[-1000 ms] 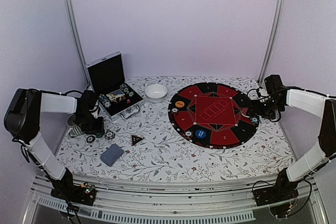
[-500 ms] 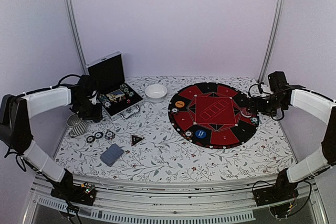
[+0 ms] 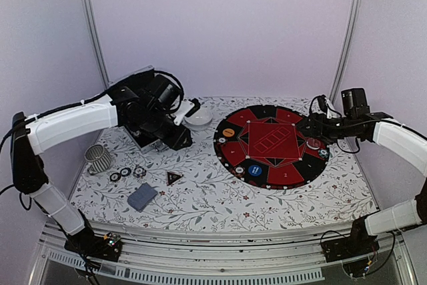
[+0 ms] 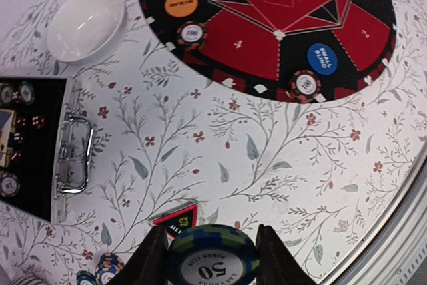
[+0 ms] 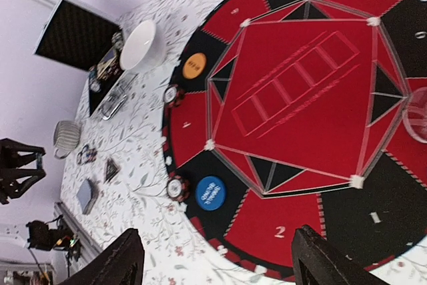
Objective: Distribute texas hold em gaming equipment
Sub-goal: Pick up the pile of poker chips from the pile of poker chips, then pass from the left arm to the right
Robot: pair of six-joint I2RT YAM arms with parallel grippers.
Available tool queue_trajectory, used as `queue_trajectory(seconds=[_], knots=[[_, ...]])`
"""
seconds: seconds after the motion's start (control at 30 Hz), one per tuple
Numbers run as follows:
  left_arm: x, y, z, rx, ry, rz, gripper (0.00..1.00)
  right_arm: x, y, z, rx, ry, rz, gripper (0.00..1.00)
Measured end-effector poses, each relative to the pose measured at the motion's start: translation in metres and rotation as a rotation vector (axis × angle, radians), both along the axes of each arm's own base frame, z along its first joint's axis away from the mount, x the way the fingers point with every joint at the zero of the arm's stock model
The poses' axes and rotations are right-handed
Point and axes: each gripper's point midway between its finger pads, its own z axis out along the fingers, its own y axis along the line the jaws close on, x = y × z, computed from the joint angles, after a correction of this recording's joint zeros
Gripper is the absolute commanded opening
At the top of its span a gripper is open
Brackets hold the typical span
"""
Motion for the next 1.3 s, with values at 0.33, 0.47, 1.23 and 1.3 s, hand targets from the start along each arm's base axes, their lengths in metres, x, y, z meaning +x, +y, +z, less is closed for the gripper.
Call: queue_trajectory(seconds=[0.33, 0.47, 1.23, 1.3], knots=[[-0.058, -0.075, -0.009, 0.047, 0.01, -0.31, 0.0, -0.059, 0.158, -0.003, 0.223, 0.095, 0.387, 0.64], [-0.074, -0.086, -0.014, 0.065, 0.005, -0.382, 0.0, -0.079, 0.215, -0.014, 0.305, 0.176, 0.522, 0.63], [-0.075, -0.086, -0.012, 0.094, -0.018, -0.415, 0.0, -0.109, 0.305, -0.013, 0.527, 0.292, 0.766, 0.18], [-0.075, -0.086, -0.012, 0.097, -0.02, -0.415, 0.0, -0.109, 0.306, -0.012, 0.529, 0.289, 0.772, 0.09]])
